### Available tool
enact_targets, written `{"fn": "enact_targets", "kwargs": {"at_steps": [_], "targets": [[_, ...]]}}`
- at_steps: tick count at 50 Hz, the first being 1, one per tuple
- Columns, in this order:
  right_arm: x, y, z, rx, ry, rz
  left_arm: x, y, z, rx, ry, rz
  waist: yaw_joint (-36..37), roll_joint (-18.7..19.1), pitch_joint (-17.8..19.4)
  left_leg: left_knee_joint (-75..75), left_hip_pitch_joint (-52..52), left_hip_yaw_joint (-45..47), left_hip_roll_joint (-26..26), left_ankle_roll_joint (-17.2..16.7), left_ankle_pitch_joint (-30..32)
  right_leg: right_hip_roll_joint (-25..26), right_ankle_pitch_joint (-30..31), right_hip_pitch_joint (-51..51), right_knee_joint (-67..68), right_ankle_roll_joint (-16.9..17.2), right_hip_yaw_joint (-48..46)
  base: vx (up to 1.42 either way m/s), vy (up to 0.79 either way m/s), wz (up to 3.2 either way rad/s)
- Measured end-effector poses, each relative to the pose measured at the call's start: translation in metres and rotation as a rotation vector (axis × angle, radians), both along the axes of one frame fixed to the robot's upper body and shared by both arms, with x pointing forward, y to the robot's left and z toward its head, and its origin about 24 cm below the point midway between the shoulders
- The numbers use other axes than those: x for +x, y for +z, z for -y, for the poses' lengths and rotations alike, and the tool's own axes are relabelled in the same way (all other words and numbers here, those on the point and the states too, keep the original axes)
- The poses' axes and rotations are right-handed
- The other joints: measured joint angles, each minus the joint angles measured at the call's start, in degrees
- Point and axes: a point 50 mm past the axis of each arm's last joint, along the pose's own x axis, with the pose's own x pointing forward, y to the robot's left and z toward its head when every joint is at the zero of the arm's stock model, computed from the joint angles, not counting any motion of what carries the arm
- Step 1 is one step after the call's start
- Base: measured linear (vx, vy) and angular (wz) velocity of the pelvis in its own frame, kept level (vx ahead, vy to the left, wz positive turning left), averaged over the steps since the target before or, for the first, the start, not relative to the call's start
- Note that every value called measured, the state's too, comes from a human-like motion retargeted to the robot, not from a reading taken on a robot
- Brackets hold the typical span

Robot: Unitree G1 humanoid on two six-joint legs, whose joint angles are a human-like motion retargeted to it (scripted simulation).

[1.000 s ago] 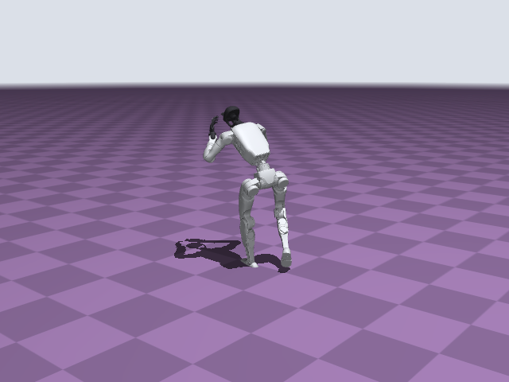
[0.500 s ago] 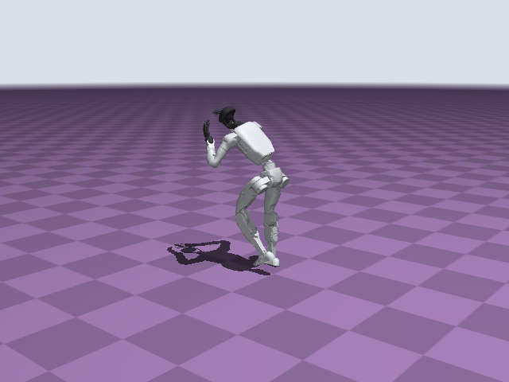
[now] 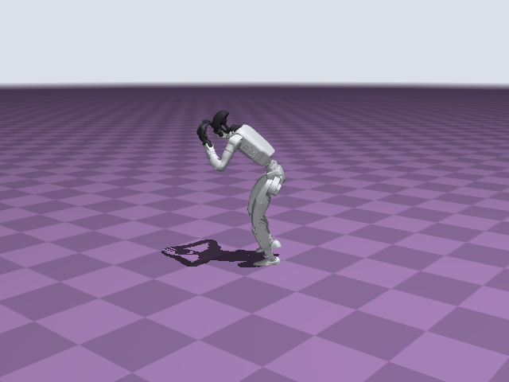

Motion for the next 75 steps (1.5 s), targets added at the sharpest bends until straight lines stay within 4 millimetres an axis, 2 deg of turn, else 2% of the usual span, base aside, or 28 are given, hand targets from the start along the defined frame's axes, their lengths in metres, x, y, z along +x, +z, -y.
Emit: {"fn": "enact_targets", "kwargs": {"at_steps": [2, 5, 8, 10, 12, 13, 15, 18, 21, 24, 28, 30, 33, 35, 37, 40, 43, 46, 50, 53, 55, 57, 60, 62, 63, 65, 72, 75], "targets": [[-0.001, 0.0, -0.001, -0.005, 0.0, 0.014, -0.001, 0.001, 0.002, 0.006, 0.018, 0.023, -2.71, -0.04, 0.0, -1.37, 3.73, -1.44, -3.3, -1.18, -0.06, -0.36, 1.47, 1.47, -14.76, 0.38, -1.43, 0.82, 0.14, 1.65], [0.001, -0.001, -0.002, -0.023, -0.001, 0.005, 0.001, -0.001, 0.005, 0.009, 0.034, 0.034, -8.66, -1.35, 0.0, -5.03, 11.97, -5.19, -10.06, -3.66, -0.28, -2.06, 4.8, 6.83, -37.9, 5.12, -6.66, 0.92, 0.02, 2.02], [0.003, -0.002, -0.004, -0.037, 0.011, -0.037, 0.008, -0.005, 0.005, 0.011, 0.047, -0.001, -11.67, -2.6, 0.0, 0.12, 17.4, -7.77, -9.58, -6.82, -2.27, 3.7, 3.41, 10.71, -47.34, 6.57, -8.68, 0.98, -0.41, 1.26], [0.005, 0.001, -0.003, -0.028, -0.001, -0.066, 0.011, -0.006, 0.005, 0.004, 0.007, -0.049, -12.09, -4.34, 0.0, 5.81, 19.06, -7.99, -10.02, -7.76, 0.32, 6.58, 6.43, 13.86, -48.42, 6.57, -4.29, 1.0, -0.31, 0.81], [0.0, 0.004, -0.004, -0.043, 0.014, -0.064, 0.012, -0.005, 0.001, 0.012, 0.013, -0.06, -13.32, -4.92, 0.0, 17.62, 16.26, -3.8, -9.13, -7.94, 8.55, 3.73, 10.06, 16.45, -46.75, 6.16, -0.55, 1.0, 0.29, 0.85], [-0.004, 0.006, -0.004, -0.053, 0.022, -0.045, 0.01, -0.003, -0.002, 0.009, 0.008, -0.06, -13.83, -4.97, 0.0, 22.8, 13.92, -0.78, -8.4, -6.96, 14.17, 0.97, 10.09, 15.75, -43.16, 4.91, 0.48, 0.95, 0.38, 0.68], [-0.011, 0.01, -0.005, -0.06, 0.028, -0.014, 0.009, -0.002, -0.005, 0.003, -0.007, -0.076, -12.9, -4.3, 0.0, 33.63, 7.93, 2.06, -3.76, -5.44, 19.16, 0.0, 6.4, 12.41, -31.36, 2.28, 0.84, 0.91, 0.14, 0.25], [-0.011, 0.012, -0.006, -0.054, 0.019, 0.004, 0.01, -0.004, -0.004, 0.0, -0.034, -0.096, -10.24, -4.84, 0.0, 38.96, -0.61, 0.49, -1.63, -4.38, 14.96, -0.4, 0.38, 11.55, -19.74, 4.43, 1.7, 0.87, -0.02, -0.06], [-0.012, 0.012, -0.007, -0.052, 0.029, 0.016, 0.01, -0.004, -0.006, 0.005, -0.034, -0.097, -6.46, -6.22, 0.0, 31.25, -6.68, -1.31, 0.99, -4.23, 13.01, -0.33, -3.54, 13.81, -17.19, 2.58, 2.07, 0.8, -0.03, -0.36], [-0.011, 0.011, -0.009, -0.049, 0.05, 0.015, 0.007, -0.002, -0.01, 0.021, -0.025, -0.085, -2.23, -7.61, 0.0, 11.9, -8.2, -2.55, 4.66, -4.02, 13.77, 0.88, -5.69, 16.46, -17.46, 1.68, 2.09, 0.75, 0.03, -0.65], [-0.003, 0.011, -0.014, -0.034, 0.098, -0.001, 0.009, 0.003, -0.016, 0.027, -0.028, -0.094, 3.63, -9.07, 0.0, -25.64, -0.02, -6.1, 7.98, -5.98, 16.73, 3.43, -8.37, 22.42, -19.02, 3.14, 3.6, 0.83, 0.22, -1.06], [0.001, 0.01, -0.014, -0.028, 0.096, -0.008, 0.011, 0.001, -0.017, 0.028, -0.028, -0.101, 5.5, -8.46, 0.0, -33.72, 3.77, -9.58, 8.83, -7.34, 18.31, 3.81, -9.8, 25.74, -18.28, 2.84, 4.02, 0.86, 0.39, -0.61], [0.004, 0.011, -0.008, -0.008, 0.043, 0.003, 0.009, 0.001, -0.013, 0.035, -0.065, -0.104, 5.93, -6.64, 0.0, -34.05, 6.8, -8.85, 8.32, -6.61, 23.43, 2.16, -8.19, 24.46, -8.78, -2.32, 2.38, 0.8, 0.45, 0.09], [0.005, 0.011, -0.005, -0.006, -0.001, 0.007, 0.007, 0.003, -0.009, 0.04, -0.085, -0.095, 5.52, -5.51, 0.0, -33.99, 8.09, -7.8, 6.79, -5.14, 26.24, -0.28, -1.19, 18.89, 3.07, -5.2, 1.12, 0.76, 0.47, 0.55], [0.005, 0.01, -0.002, -0.017, -0.043, 0.002, 0.004, 0.004, -0.003, 0.044, -0.089, -0.071, 3.48, -4.16, 0.0, -29.8, 6.95, -8.88, 3.89, -4.17, 23.83, -1.31, 4.99, 12.4, 13.06, -4.41, 2.27, 0.77, 0.43, 1.3], [0.002, 0.007, 0.001, -0.047, -0.074, -0.01, 0.004, 0.001, 0.004, 0.066, -0.049, -0.029, -0.23, 0.0, 0.0, -14.24, 1.62, -10.76, 1.66, -6.0, 14.87, 3.18, 3.6, 5.74, 18.44, -0.71, 5.66, 0.78, 0.36, 1.33], [0.0, 0.004, 0.004, -0.031, -0.058, 0.002, 0.007, -0.002, 0.007, 0.058, -0.03, -0.042, -1.58, 2.59, 0.0, -12.01, 4.0, -9.69, -0.75, -5.45, 11.56, 1.64, 1.76, 1.89, 10.57, -3.11, 2.85, 0.78, 0.32, 0.42], [-0.001, 0.003, 0.006, -0.017, -0.043, 0.011, 0.006, -0.005, 0.007, 0.057, -0.017, -0.035, -3.94, 3.52, 0.0, -12.56, 8.11, -8.38, -4.29, -5.09, 8.88, 0.26, 2.38, 2.7, -7.99, -1.39, -1.41, 0.79, 0.24, 0.41], [0.003, 0.002, 0.007, -0.008, -0.047, -0.01, 0.007, -0.008, 0.009, 0.055, 0.006, -0.02, -9.14, 1.46, 0.0, -14.18, 16.81, -7.74, -11.35, -6.24, 5.6, -1.99, 5.24, 10.15, -37.61, 6.56, -10.71, 0.86, 0.04, 0.62], [0.008, 0.003, 0.008, 0.016, -0.052, -0.039, 0.01, -0.007, 0.007, 0.033, -0.006, -0.053, -8.39, -2.8, 0.0, -12.32, 22.17, -6.42, -13.01, -7.17, 3.68, 2.56, 6.33, 14.66, -46.82, 6.57, -12.17, 0.82, -0.35, -0.52], [0.008, 0.004, 0.007, 0.021, -0.046, -0.052, 0.01, -0.006, 0.005, 0.035, 0.004, -0.057, -8.09, -5.52, 0.0, -6.27, 22.82, -4.29, -14.64, -7.5, 5.7, 1.48, 9.53, 18.93, -49.53, 6.57, -10.28, 0.9, 0.12, -0.63], [0.003, 0.004, 0.004, -0.006, -0.016, -0.05, 0.009, -0.004, 0.0, 0.05, 0.048, -0.038, -9.71, -6.51, 0.0, 5.0, 18.39, -4.05, -15.99, -8.77, 14.18, -3.07, 9.51, 20.7, -46.93, 5.98, -8.57, 0.89, 0.47, -0.3], [-0.006, 0.008, 0.001, -0.028, 0.039, -0.026, 0.005, 0.001, -0.004, 0.034, 0.053, -0.032, -8.69, -7.21, 0.0, 23.07, 6.25, -5.06, -13.31, -9.5, 23.18, -3.13, 5.66, 16.21, -34.13, 6.49, -4.27, 0.79, 0.1, -0.85], [-0.006, 0.009, 0.0, -0.026, 0.052, -0.025, 0.004, 0.001, -0.004, 0.037, 0.054, -0.031, -6.21, -8.27, 0.0, 29.16, 1.66, -5.51, -5.62, -7.83, 19.63, 0.72, 4.09, 17.21, -31.02, 6.57, -2.65, 0.83, -0.32, -1.25], [-0.005, 0.009, 0.0, -0.025, 0.052, -0.022, 0.003, 0.001, -0.004, 0.042, 0.053, -0.029, -5.31, -8.78, 0.0, 29.26, 0.3, -3.81, -2.18, -4.71, 17.76, 1.17, 3.16, 18.02, -30.25, 6.56, -1.73, 0.8, -0.11, -1.09], [-0.006, 0.009, 0.0, -0.026, 0.052, -0.013, 0.003, 0.002, -0.004, 0.054, 0.06, -0.021, -3.18, -9.68, 0.0, 24.14, -1.4, -2.31, 1.51, -1.38, 15.0, 1.69, 1.24, 19.51, -28.94, 6.34, 0.1, 0.76, 0.05, -1.12], [-0.002, 0.002, -0.002, 0.005, 0.176, -0.026, 0.005, 0.001, -0.012, 0.013, 0.067, -0.039, 7.64, -7.71, 0.0, -30.64, 9.27, -8.23, 5.95, -8.27, 18.11, 9.76, -6.23, 27.1, -22.55, 6.45, 3.8, 0.82, 0.15, -1.55], [0.0, -0.003, -0.001, 0.015, 0.239, -0.059, 0.006, -0.001, -0.012, 0.002, 0.06, -0.049, 9.48, -5.94, 0.0, -40.68, 13.83, -17.14, 3.78, -9.5, 22.45, 9.85, -9.59, 27.97, -13.9, 4.03, 4.97, 0.8, 0.41, -0.91]]}}
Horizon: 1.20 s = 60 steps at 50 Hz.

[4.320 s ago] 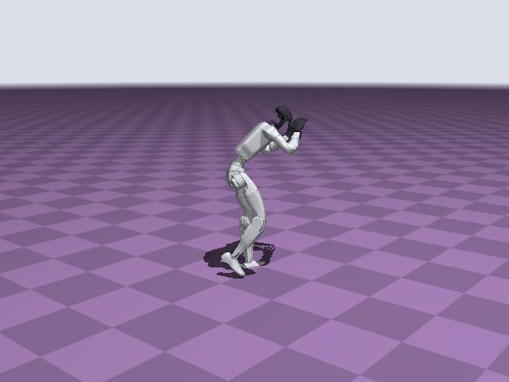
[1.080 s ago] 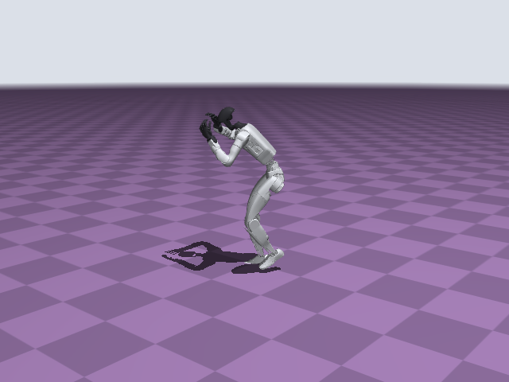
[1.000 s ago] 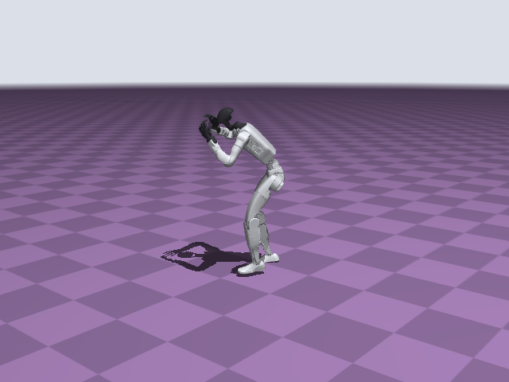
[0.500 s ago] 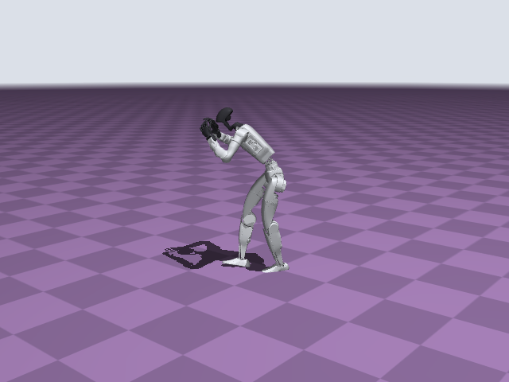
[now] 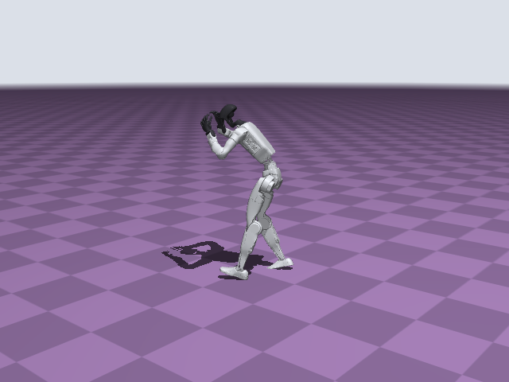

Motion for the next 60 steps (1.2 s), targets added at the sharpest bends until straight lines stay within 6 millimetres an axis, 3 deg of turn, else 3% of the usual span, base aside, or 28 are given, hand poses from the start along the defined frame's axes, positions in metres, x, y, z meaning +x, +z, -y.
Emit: {"fn": "enact_targets", "kwargs": {"at_steps": [2, 3, 5, 7, 10, 13, 15, 18, 20, 22, 25, 27, 30, 33, 37, 40, 44, 46, 50, 53, 55, 60], "targets": [[0.001, -0.001, 0.0, -0.002, -0.002, -0.017, -0.001, 0.0, 0.002, 0.007, 0.011, 0.011, 0.29, 1.8, 0.0, 2.83, -0.03, -2.8, 0.65, 0.04, 2.72, 0.72, 4.24, -4.57, 11.06, -3.81, -2.3, 0.7, 0.23, -0.33], [0.001, -0.001, 0.0, -0.006, -0.002, -0.025, -0.003, 0.0, 0.002, 0.01, 0.019, 0.026, -0.47, 2.54, 0.0, 8.93, -2.49, -2.78, 0.45, 0.14, 0.78, -0.27, 8.61, -7.92, 17.47, -4.49, -4.42, 0.68, 0.2, 0.02], [0.001, 0.002, 0.001, 0.016, -0.021, -0.026, -0.008, 0.004, 0.005, -0.005, -0.032, 0.014, -0.37, 1.74, 0.0, 10.24, -2.47, -1.69, -1.35, 4.55, 0.39, -4.31, 18.37, -16.46, 29.01, -3.38, -6.21, 0.67, 0.22, 0.01], [0.001, 0.001, -0.001, 0.013, -0.018, -0.029, -0.008, 0.002, 0.002, 0.005, 0.018, 0.047, -3.0, 2.37, 0.0, 24.75, -7.12, 0.15, -2.26, 3.15, -7.05, -8.97, 17.8, -21.07, 35.02, -3.92, -9.37, 0.71, 0.23, 0.15], [0.002, 0.003, -0.004, 0.032, -0.008, -0.001, -0.01, -0.001, 0.005, 0.015, 0.016, 0.081, -4.14, 3.39, 0.0, 30.81, -7.65, 3.33, -2.41, 2.77, -11.01, -11.46, 12.57, -26.61, 30.44, -3.88, -12.06, 0.66, 0.2, -0.35], [0.002, 0.006, -0.006, 0.081, 0.042, 0.023, -0.011, -0.001, 0.006, 0.001, 0.018, 0.105, -6.17, 3.48, 0.0, 31.12, -4.78, 6.93, -3.49, 3.37, -13.17, -12.82, 12.24, -26.41, 10.86, -1.63, -16.37, 0.71, 0.12, -0.39], [0.007, 0.008, -0.008, 0.112, 0.062, 0.006, -0.01, -0.002, 0.008, -0.025, -0.019, 0.083, -8.06, 2.19, 0.0, 24.98, 1.04, 8.41, -6.78, 4.67, -12.73, -14.2, 14.0, -22.81, -7.62, 1.94, -20.35, 0.75, -0.01, -0.21], [0.009, 0.006, -0.011, 0.1, 0.096, -0.03, -0.007, -0.005, 0.004, -0.023, 0.027, 0.092, -11.46, 0.76, 0.0, 30.94, 3.93, 10.98, -6.7, 1.49, -16.42, -13.21, 12.68, -17.12, -27.26, 2.54, -28.66, 0.74, -0.31, -0.16], [0.01, 0.007, -0.012, 0.099, 0.105, -0.054, -0.007, -0.004, 0.003, -0.033, -0.005, 0.065, -11.43, -1.32, 0.0, 33.6, 5.51, 12.07, -8.17, 2.53, -16.59, -13.02, 15.1, -14.27, -33.27, 2.54, -31.59, 0.75, -0.26, -0.53], [0.009, 0.007, -0.014, 0.076, 0.118, -0.074, -0.006, -0.005, -0.002, -0.014, 0.021, 0.056, -12.8, -2.43, 0.0, 42.48, 4.51, 12.69, -9.31, 3.32, -12.53, -15.72, 16.89, -10.02, -34.03, 2.03, -32.44, 0.93, 0.06, -0.46], [0.006, 0.006, -0.017, 0.056, 0.171, -0.09, -0.005, -0.005, -0.01, -0.006, 0.05, 0.029, -11.73, -3.04, 0.0, 59.44, -3.78, 10.18, -7.71, 1.77, -0.72, -15.91, 13.49, -11.24, -25.12, -2.26, -27.94, 0.85, -0.05, -1.31], [0.008, 0.004, -0.017, 0.062, 0.177, -0.112, -0.003, -0.01, -0.015, -0.024, 0.097, 0.007, -9.63, -4.21, 0.0, 66.9, -8.81, 7.47, -7.62, 2.09, -0.23, -15.2, 11.16, -13.08, -16.58, -0.91, -23.82, 0.81, -0.15, -1.91], [0.014, -0.008, -0.01, 0.079, 0.248, -0.181, 0.0, -0.017, -0.028, -0.032, 0.124, -0.051, -5.83, -6.26, 0.0, 71.76, -12.43, 3.47, -6.37, 2.66, -4.53, -11.81, 7.04, -9.5, -9.78, 0.68, -19.87, 0.81, -0.18, -2.16], [0.015, -0.013, -0.01, 0.076, 0.264, -0.205, 0.0, -0.021, -0.031, 0.012, 0.156, -0.059, -0.36, -7.54, 0.0, 63.74, -14.78, -1.33, -5.45, 2.62, -8.1, -6.14, 5.59, -5.58, -9.97, -0.37, -16.75, 0.75, -0.14, -2.28], [0.014, -0.011, -0.017, 0.063, 0.288, -0.202, -0.003, -0.017, -0.032, 0.025, 0.19, -0.027, 5.54, -8.18, 0.0, 40.02, -15.26, -2.62, -2.9, 4.46, -6.16, -0.36, 4.85, -0.72, -11.04, 1.16, -11.71, 0.73, -0.02, -1.91], [0.014, -0.015, -0.013, 0.06, 0.309, -0.208, -0.004, -0.019, -0.036, 0.051, 0.207, -0.023, 10.33, -5.91, 0.0, 20.8, -10.66, 1.23, 0.63, 1.15, -6.94, 4.44, 3.23, 6.45, -12.28, 1.77, -7.57, 0.82, 0.1, -1.71], [0.016, -0.018, -0.011, 0.056, 0.297, -0.229, -0.004, -0.021, -0.035, 0.065, 0.204, -0.019, 11.98, -4.32, 0.0, 9.35, -5.29, -1.81, -5.26, 0.0, -3.69, 4.26, 1.55, 9.82, -5.11, 0.52, -5.17, 0.81, 0.31, -0.9], [0.016, -0.016, -0.012, 0.05, 0.28, -0.222, -0.005, -0.019, -0.032, 0.06, 0.206, -0.003, 12.37, -3.17, 0.0, 11.76, -5.54, -6.11, -4.81, 0.0, -1.38, 5.07, 5.43, 6.13, 4.12, -1.54, -7.48, 0.71, 0.0, -0.65], [0.013, -0.011, -0.009, 0.037, 0.259, -0.222, -0.01, -0.015, -0.03, 0.033, 0.165, 0.003, 12.27, -3.3, 0.0, 30.09, -11.32, -5.32, -4.82, 1.42, -7.61, -1.41, 19.48, -8.34, 29.63, 1.31, -12.1, 0.73, 0.05, -0.46], [0.012, -0.01, -0.009, 0.043, 0.229, -0.212, -0.01, -0.017, -0.029, 0.015, 0.137, -0.004, 11.3, -1.94, 0.0, 35.88, -10.84, -2.96, -4.06, 1.75, -11.59, -8.24, 13.51, -15.65, 35.77, -4.45, -16.3, 0.74, 0.13, -0.45], [0.012, -0.011, -0.009, 0.043, 0.222, -0.205, -0.01, -0.02, -0.029, 0.01, 0.133, -0.005, 9.5, -0.54, 0.0, 36.5, -8.86, -1.85, -3.81, 2.97, -13.62, -10.94, 9.92, -18.97, 33.06, -6.39, -18.24, 0.69, 0.12, -0.13], [0.01, -0.008, -0.014, 0.022, 0.203, -0.187, -0.013, -0.02, -0.026, 0.013, 0.141, 0.039, 3.34, 0.29, 0.0, 33.77, -3.28, 0.15, -4.87, 4.08, -15.97, -13.33, 11.41, -20.46, 2.37, -0.86, -21.74, 0.7, 0.0, 0.09]]}}
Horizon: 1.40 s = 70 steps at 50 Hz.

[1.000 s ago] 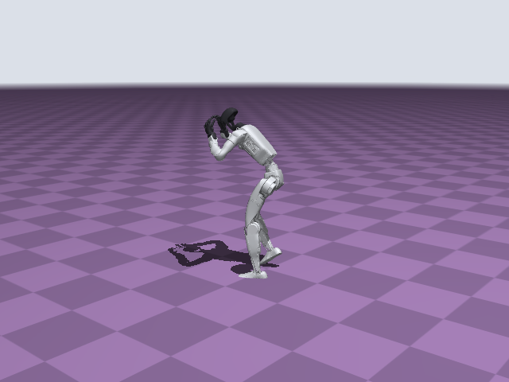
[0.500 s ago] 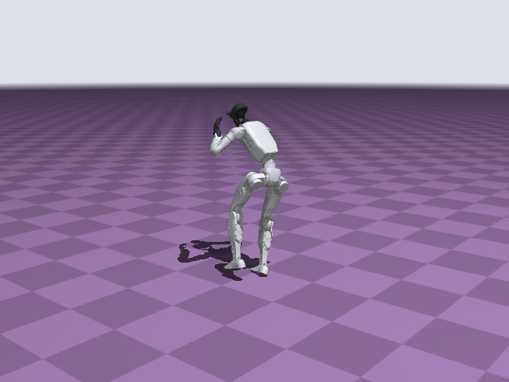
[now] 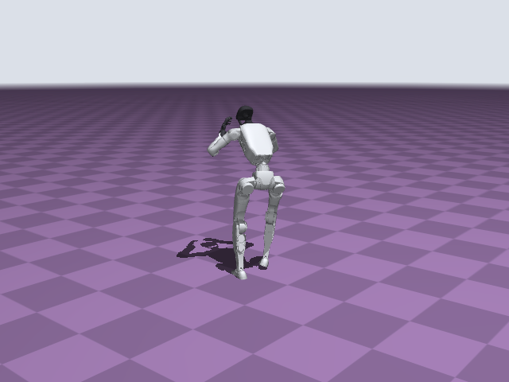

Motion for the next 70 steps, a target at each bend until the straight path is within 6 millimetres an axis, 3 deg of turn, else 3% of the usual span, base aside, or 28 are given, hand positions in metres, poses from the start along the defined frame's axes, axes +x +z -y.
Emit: {"fn": "enact_targets", "kwargs": {"at_steps": [2, 5, 7, 12, 15, 21, 25, 28, 30, 32, 35, 40, 41, 42, 45, 47, 48, 49, 52, 53, 55, 58, 60, 63, 65, 66, 68, 70], "targets": [[0.002, 0.003, -0.009, -0.032, -0.046, 0.01, -0.002, 0.001, 0.007, 0.029, -0.021, 0.037, -3.95, -1.27, 0.0, -2.81, 1.23, 0.05, -2.13, -1.5, 0.19, -2.06, 2.26, 1.14, -18.0, 2.7, -3.07, 0.72, -0.21, 0.77], [0.005, 0.004, -0.011, -0.028, -0.046, 0.004, 0.003, 0.004, 0.006, -0.003, -0.026, 0.033, -6.68, -1.67, 0.0, 0.27, 3.03, -0.09, -1.69, -3.91, -1.5, -1.18, 8.27, 4.49, -34.21, 3.4, -6.69, 0.72, -0.47, 0.31], [0.005, 0.004, -0.01, -0.027, -0.045, 0.005, 0.004, 0.004, 0.004, -0.023, -0.034, 0.019, -7.61, -1.35, 0.0, 6.02, 2.26, -0.61, -2.37, -2.6, 0.01, -2.28, 11.02, 7.22, -35.58, 3.4, -7.92, 0.84, -0.21, 0.06], [0.003, 0.005, -0.011, -0.017, -0.015, 0.004, 0.006, 0.003, -0.006, -0.049, -0.009, -0.032, -6.59, -2.49, 0.0, 28.3, -8.83, -3.1, -3.18, -3.5, 12.22, -2.1, 3.59, 7.05, -23.74, 1.52, -3.46, 0.81, -0.22, -0.8], [0.004, 0.004, -0.014, -0.007, 0.014, -0.012, 0.005, 0.003, -0.012, -0.053, 0.002, -0.045, -5.19, -5.65, 0.0, 32.2, -15.6, -3.03, -3.5, -0.2, 9.67, -0.46, -0.21, 7.8, -19.4, 1.72, -0.77, 0.77, -0.31, -1.08], [0.006, 0.0, -0.018, -0.006, 0.029, -0.016, 0.006, 0.001, -0.015, -0.015, 0.018, -0.05, 1.95, -7.6, 0.0, 3.27, -16.58, 0.0, 0.97, 0.32, 8.2, 7.81, -5.04, 15.58, -19.51, 2.2, 1.85, 0.79, -0.23, -1.25], [0.012, -0.006, -0.017, -0.02, 0.013, -0.05, 0.011, -0.004, -0.014, 0.015, 0.007, -0.074, 7.61, -4.46, 0.0, -19.4, -9.91, 10.94, 4.35, -4.08, 10.8, 13.69, -7.8, 24.26, -20.29, 2.11, 3.38, 0.89, 0.05, -1.17], [0.015, -0.01, -0.014, -0.045, -0.004, -0.083, 0.012, -0.005, -0.013, 0.03, 0.012, -0.088, 8.52, -0.87, 0.0, -24.08, -5.06, 4.56, 1.51, -4.08, 14.54, 14.25, -7.39, 23.74, -7.43, -0.96, 2.67, 0.86, 0.18, -0.54], [0.013, -0.008, -0.013, -0.064, -0.015, -0.08, 0.008, -0.001, -0.01, 0.027, 0.008, -0.076, 7.97, 0.21, 0.0, -18.76, -6.75, 0.1, 2.43, -2.05, 15.04, 12.62, 0.67, 16.42, 7.91, -1.57, 1.02, 0.77, -0.11, -0.12], [0.011, -0.005, -0.014, -0.089, -0.049, -0.069, 0.004, 0.002, -0.007, 0.034, 0.006, -0.048, 6.21, -0.29, 0.0, -8.55, -10.6, -0.14, 1.66, 0.7, 10.73, 6.7, 9.25, 7.21, 22.61, 0.41, 0.55, 0.77, 0.0, 0.17], [0.009, -0.002, -0.014, -0.098, -0.102, -0.043, 0.0, 0.004, -0.003, 0.05, -0.005, -0.017, 4.72, 0.37, 0.0, 1.2, -11.6, 1.42, 2.2, 0.01, 4.34, -1.32, 8.0, -1.58, 31.09, -3.15, -0.48, 0.81, 0.05, 0.0], [0.006, 0.007, -0.011, -0.038, -0.198, 0.05, -0.001, 0.001, -0.001, 0.046, -0.007, 0.017, -2.1, 2.66, 0.0, 3.13, -7.34, 0.58, -0.48, 1.28, 0.4, -2.48, 4.76, -5.79, 4.22, 0.59, 4.12, 0.77, 0.03, 0.65], [0.016, 0.024, -0.002, 0.087, -0.548, 0.201, 0.001, -0.001, 0.0, 0.049, 0.01, 0.021, -3.96, 2.99, 0.0, 2.57, -5.59, -0.06, -1.87, 0.95, -0.05, -4.07, 4.86, -3.57, -5.17, 1.81, 2.62, 0.83, -0.1, 1.15], [0.019, 0.036, 0.007, 0.195, -0.767, 0.307, 0.003, -0.004, 0.0, 0.048, 0.027, 0.019, -5.67, 3.07, 0.0, 2.17, -3.73, -0.64, -3.02, 0.59, -0.64, -5.13, 4.51, -1.37, -14.02, 2.79, 1.81, 0.88, -0.22, 1.19], [0.021, 0.039, 0.009, 0.227, -0.806, 0.291, 0.004, -0.007, -0.001, 0.059, 0.04, -0.002, -8.87, 2.41, 0.0, 5.67, -0.49, -2.89, -2.53, -1.73, -4.0, -1.97, 1.29, 4.08, -32.75, 3.4, 5.37, 0.84, -0.49, 0.76], [0.02, 0.023, -0.004, 0.113, -0.52, 0.128, 0.008, -0.009, -0.005, 0.042, 0.086, -0.024, -10.44, 1.32, 0.0, 12.39, 0.25, -2.52, -2.93, 0.16, -3.56, -1.97, 3.47, 8.36, -35.41, 3.4, 8.35, 0.91, -0.32, 0.37], [0.013, 0.008, -0.012, -0.006, -0.198, -0.009, 0.007, -0.01, -0.008, 0.03, 0.089, -0.038, -11.15, 0.14, 0.0, 17.81, -1.13, -1.8, -3.46, 0.66, -0.56, -2.95, 6.04, 9.91, -35.16, 3.38, 8.49, 0.89, -0.26, 0.11], [0.008, 0.003, -0.013, -0.042, -0.063, -0.06, 0.006, -0.011, -0.01, 0.025, 0.097, -0.047, -11.06, -0.8, 0.0, 23.37, -3.11, -0.81, -2.92, 0.57, 3.61, -3.18, 7.89, 10.81, -34.23, 2.82, 8.22, 0.86, -0.3, -0.18], [0.007, 0.007, -0.013, -0.04, -0.037, -0.065, 0.004, -0.012, -0.014, 0.012, 0.126, -0.069, -8.28, -2.56, 0.0, 37.83, -10.38, 1.85, 1.21, 0.3, 14.18, -1.2, 6.56, 10.85, -27.19, 1.03, 8.72, 0.82, -0.33, -0.84], [0.01, 0.013, -0.011, 0.005, -0.18, 0.002, 0.004, -0.014, -0.015, 0.009, 0.138, -0.062, -7.21, -2.84, 0.0, 40.86, -13.04, 2.05, 2.0, 0.97, 13.86, -0.5, 4.38, 10.2, -23.64, 1.33, 9.38, 0.78, -0.29, -0.85], [0.005, 0.005, -0.023, -0.049, 0.067, -0.107, 0.001, -0.013, -0.017, 0.016, 0.108, -0.084, -5.75, -5.14, 0.0, 42.81, -17.13, 1.73, 2.2, 1.3, 10.27, 0.81, 0.87, 9.67, -17.4, 2.78, 10.36, 0.78, -0.28, -0.7], [0.003, 0.006, -0.022, -0.048, 0.053, -0.094, 0.002, -0.017, -0.016, 0.021, 0.152, -0.071, -2.3, -6.51, 0.0, 34.49, -20.97, 2.89, 3.57, 1.62, 7.99, 3.03, -2.81, 11.66, -14.29, 1.67, 9.44, 0.81, -0.27, -0.46], [0.011, 0.021, -0.012, 0.128, -0.286, 0.09, 0.002, -0.016, -0.017, 0.028, 0.178, -0.049, 0.53, -6.7, 0.0, 24.07, -21.26, 5.74, 6.35, 1.63, 6.94, 5.36, -5.19, 14.32, -14.07, 0.27, 8.06, 0.81, -0.22, -0.41], [0.016, 0.03, -0.006, 0.217, -0.497, 0.189, 0.001, -0.016, -0.017, 0.036, 0.184, -0.03, 4.88, -5.09, 0.0, 1.86, -17.14, 13.02, 10.46, 0.0, 6.82, 9.99, -7.24, 20.03, -15.65, 0.63, 5.48, 0.85, -0.12, -0.46], [0.013, 0.021, -0.019, 0.172, -0.325, 0.124, -0.002, -0.012, -0.018, 0.058, 0.148, -0.029, 7.39, -4.63, 0.0, -12.03, -13.11, 15.71, 11.15, -3.14, 6.51, 13.2, -8.25, 24.14, -16.11, 1.39, 4.36, 0.88, -0.01, -0.48], [0.015, 0.024, -0.013, 0.211, -0.41, 0.158, 0.001, -0.013, -0.019, 0.052, 0.175, -0.033, 8.74, -3.59, 0.0, -16.4, -11.2, 14.18, 10.32, -3.47, 7.75, 14.07, -8.58, 25.72, -14.92, 0.27, 3.78, 0.9, 0.08, -0.3], [0.016, 0.026, -0.008, 0.235, -0.469, 0.188, 0.003, -0.014, -0.018, 0.045, 0.188, -0.036, 10.62, -1.44, 0.0, -20.81, -8.81, 9.3, 9.15, -2.96, 11.78, 15.12, -8.28, 26.56, -9.19, -2.66, 1.87, 0.84, 0.14, 0.03], [0.013, 0.021, -0.017, 0.17, -0.333, 0.142, 0.0, -0.01, -0.017, 0.05, 0.158, -0.036, 10.91, -0.6, 0.0, -18.05, -9.25, 5.2, 8.79, -0.41, 15.37, 13.39, -4.25, 22.58, 3.06, -4.84, -0.52, 0.74, 0.12, 0.43]]}}
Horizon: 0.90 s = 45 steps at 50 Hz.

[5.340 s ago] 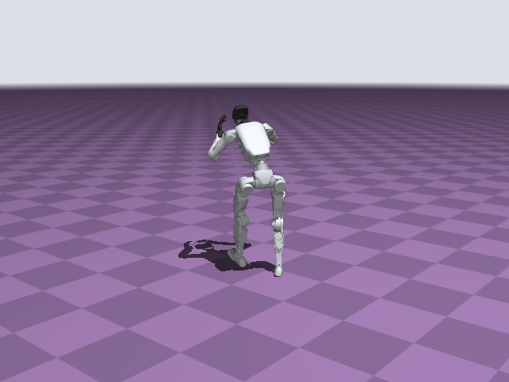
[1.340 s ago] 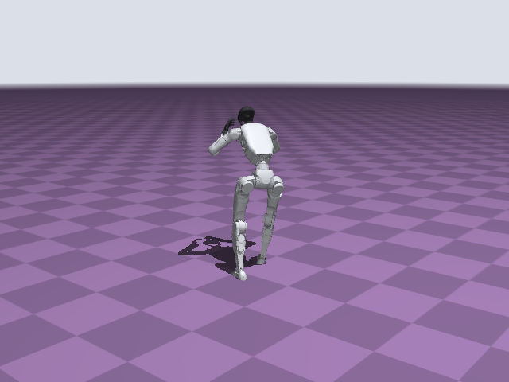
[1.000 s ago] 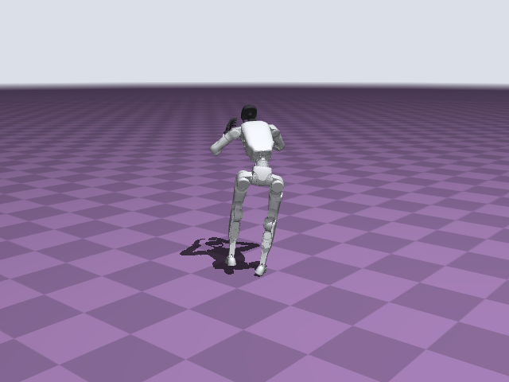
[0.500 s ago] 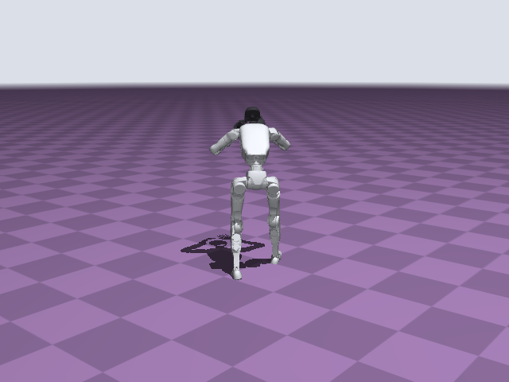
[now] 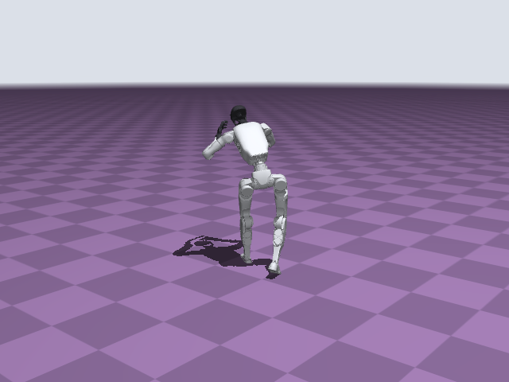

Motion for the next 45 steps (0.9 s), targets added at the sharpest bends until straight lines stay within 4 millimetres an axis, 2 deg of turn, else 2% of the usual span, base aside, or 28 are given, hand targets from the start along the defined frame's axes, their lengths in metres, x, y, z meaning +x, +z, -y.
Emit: {"fn": "enact_targets", "kwargs": {"at_steps": [2, 3, 5, 7, 8, 9, 10, 15, 17, 20, 22, 23, 25, 27, 28, 31, 32, 33, 34, 35, 38, 40, 42, 43, 45], "targets": [[-0.002, 0.003, -0.004, -0.024, -0.001, -0.003, -0.001, 0.002, 0.001, 0.004, -0.005, 0.013, -0.91, -1.42, 0.0, 8.75, -3.95, -1.48, -1.62, 3.21, -1.59, -5.37, 9.46, -8.96, 15.51, 0.98, 0.12, 0.77, 0.07, 0.76], [0.001, 0.007, -0.001, 0.001, -0.094, 0.012, 0.002, -0.001, 0.003, -0.001, 0.02, 0.016, -1.08, -1.67, 0.0, 12.98, -4.95, -1.9, -2.49, 3.89, -3.94, -7.59, 13.07, -12.56, 21.27, 1.69, 1.04, 0.82, 0.07, 0.88], [0.004, 0.014, 0.005, 0.052, -0.239, 0.05, 0.002, -0.002, 0.005, -0.002, 0.022, 0.02, -1.85, -1.42, 0.0, 19.06, -6.37, -3.41, -3.76, 3.22, -8.04, -11.19, 13.46, -18.71, 28.27, 0.79, 1.59, 0.79, 0.08, 0.97], [0.005, 0.016, 0.007, 0.076, -0.288, 0.066, 0.002, -0.002, 0.005, -0.005, 0.016, 0.017, -3.71, -0.33, 0.0, 20.7, -6.0, -5.61, -5.32, 2.76, -10.22, -12.77, 9.32, -22.89, 27.3, -1.54, 1.85, 0.71, 0.08, 1.29], [0.005, 0.016, 0.008, 0.081, -0.302, 0.07, 0.002, -0.003, 0.006, -0.005, 0.013, 0.016, -5.04, 0.34, 0.0, 20.57, -5.48, -6.98, -6.45, 3.04, -10.78, -12.75, 8.05, -24.5, 24.5, -1.83, 2.35, 0.67, 0.05, 1.64], [0.002, 0.001, -0.003, -0.053, -0.031, -0.06, 0.003, -0.003, 0.006, -0.008, -0.003, 0.012, -6.75, 0.83, 0.0, 20.0, -4.56, -8.48, -7.64, 3.11, -11.17, -12.51, 7.46, -25.23, 20.02, -1.43, 2.82, 0.66, 0.0, 1.84], [-0.011, -0.019, -0.013, -0.221, 0.418, -0.227, 0.003, -0.004, 0.007, -0.013, -0.025, 0.006, -8.65, 1.22, 0.0, 19.21, -3.45, -10.05, -8.86, 3.06, -11.49, -12.16, 7.21, -25.53, 14.69, -0.7, 3.28, 0.67, -0.04, 1.8], [-0.004, -0.019, -0.01, -0.208, 0.388, -0.239, 0.003, -0.005, 0.01, -0.017, -0.04, 0.025, -16.08, -0.1, 0.0, 15.43, 3.22, -14.94, -16.34, 1.3, -13.02, -12.29, 8.37, -19.67, -25.98, 5.8, 8.02, 0.72, -0.14, 1.95], [-0.002, -0.02, -0.009, -0.207, 0.378, -0.248, 0.003, -0.005, 0.01, -0.021, -0.043, 0.031, -18.85, -0.72, 0.0, 16.31, 5.66, -17.11, -18.54, 0.47, -15.08, -12.08, 6.75, -16.87, -35.96, 8.21, 12.16, 0.76, -0.39, 1.98], [0.0, -0.02, -0.009, -0.213, 0.384, -0.266, 0.007, -0.004, 0.01, -0.032, -0.034, 0.028, -19.9, -0.51, 0.0, 25.35, 5.41, -18.05, -17.88, -0.24, -18.77, -8.83, 8.26, -12.74, -39.93, 8.24, 15.1, 0.7, -0.49, 1.12], [-0.003, -0.018, -0.008, -0.225, 0.386, -0.256, 0.006, -0.002, 0.008, -0.051, -0.04, 0.026, -19.51, -0.88, 0.0, 36.52, 0.96, -15.48, -18.97, -1.16, -15.46, -10.27, 11.88, -11.17, -38.75, 8.24, 13.86, 0.66, -0.22, 0.68], [-0.005, -0.016, -0.008, -0.235, 0.386, -0.25, 0.006, -0.001, 0.007, -0.066, -0.04, 0.022, -19.3, -1.14, 0.0, 42.25, -1.89, -13.5, -19.65, -2.1, -11.16, -11.74, 13.09, -10.63, -37.64, 8.23, 13.23, 0.64, -0.11, 0.61], [-0.01, -0.009, -0.01, -0.243, 0.377, -0.227, 0.003, 0.002, 0.006, -0.095, -0.078, 0.013, -18.42, -2.2, 0.0, 49.84, -7.9, -9.16, -19.67, 1.54, -4.54, -13.69, 13.43, -12.11, -33.8, 7.55, 13.25, 0.61, -0.14, 0.49], [-0.014, -0.005, -0.011, -0.246, 0.374, -0.2, 0.003, 0.002, 0.004, -0.114, -0.083, 0.005, -16.92, -1.76, 0.0, 56.3, -13.86, -4.96, -15.81, 4.04, -3.48, -13.1, 9.45, -13.8, -26.37, 5.76, 12.23, 0.62, -0.24, 0.25], [-0.016, -0.005, -0.01, -0.234, 0.39, -0.182, 0.003, 0.001, 0.003, -0.129, -0.088, -0.002, -15.9, -1.34, 0.0, 58.32, -16.11, -3.31, -13.46, 3.88, -4.18, -12.51, 7.14, -13.82, -22.89, 5.37, 11.2, 0.66, -0.25, 0.11], [-0.018, -0.004, -0.012, -0.212, 0.426, -0.157, 0.001, 0.001, 0.001, -0.117, -0.125, -0.012, -12.82, -1.98, 0.0, 52.16, -18.54, -1.3, -10.54, 3.8, -6.87, -10.79, 3.35, -12.03, -18.37, 4.94, 8.49, 0.63, -0.23, 0.03], [-0.017, -0.002, -0.013, -0.179, 0.398, -0.129, 0.0, 0.002, -0.001, -0.107, -0.132, -0.012, -11.83, -2.47, 0.0, 47.44, -18.03, -0.37, -9.4, 3.6, -7.8, -9.97, 2.35, -10.76, -17.96, 5.1, 7.63, 0.65, -0.2, -0.12], [-0.012, 0.005, -0.009, -0.099, 0.255, -0.053, 0.0, 0.003, -0.003, -0.099, -0.12, -0.01, -10.52, -2.8, 0.0, 41.48, -16.58, 1.49, -7.56, 3.9, -8.93, -8.94, 1.45, -9.09, -17.96, 5.18, 6.92, 0.68, -0.17, -0.21], [-0.012, 0.002, -0.011, -0.111, 0.312, -0.076, 0.0, 0.003, -0.004, -0.098, -0.125, -0.016, -9.27, -2.83, 0.0, 34.71, -14.34, 4.41, -5.33, 4.03, -10.12, -7.64, 0.82, -6.98, -18.52, 5.52, 6.23, 0.72, -0.14, -0.27], [-0.016, -0.006, -0.015, -0.165, 0.471, -0.146, 0.0, 0.003, -0.005, -0.099, -0.139, -0.028, -8.05, -2.72, 0.0, 27.53, -11.7, 7.87, -2.91, 4.08, -11.35, -6.2, 0.33, -4.65, -19.35, 5.98, 5.56, 0.75, -0.1, -0.21], [-0.011, -0.01, -0.011, -0.147, 0.464, -0.171, 0.001, 0.001, -0.005, -0.083, -0.133, -0.03, -5.29, -1.06, 0.0, 8.07, -2.16, 18.64, 0.88, 1.38, -14.03, -1.95, -0.45, 2.79, -21.06, 5.83, 3.51, 0.78, 0.02, 0.03], [-0.007, -0.015, -0.006, -0.15, 0.412, -0.192, 0.006, -0.005, 0.0, -0.09, -0.103, -0.03, -4.26, 1.61, 0.0, -0.58, 3.77, 20.94, 0.72, 0.09, -12.99, -0.2, -0.47, 6.34, -19.08, 3.3, 1.8, 0.77, 0.17, 0.52], [-0.007, -0.017, -0.003, -0.159, 0.388, -0.195, 0.005, -0.004, 0.003, -0.094, -0.106, -0.022, -4.88, 4.0, 0.0, -3.42, 6.4, 18.84, 0.32, 1.43, -9.33, -0.68, 2.77, 4.11, -9.37, 2.16, -0.05, 0.67, 0.22, 0.96], [-0.008, -0.017, -0.003, -0.172, 0.371, -0.192, 0.004, -0.003, 0.005, -0.095, -0.107, -0.011, -5.61, 4.29, 0.0, -2.68, 6.01, 17.33, -0.31, 3.12, -7.8, -2.44, 6.34, 0.35, -1.63, 2.87, -0.11, 0.6, 0.17, 1.28], [-0.01, -0.015, -0.004, -0.198, 0.332, -0.187, 0.002, 0.0, 0.008, -0.094, -0.115, 0.011, -8.05, 4.17, 0.0, 3.03, 2.99, 13.87, -2.01, 5.94, -8.47, -5.85, 15.02, -8.46, 12.5, 7.03, 2.26, 0.57, 0.1, 1.52]]}}
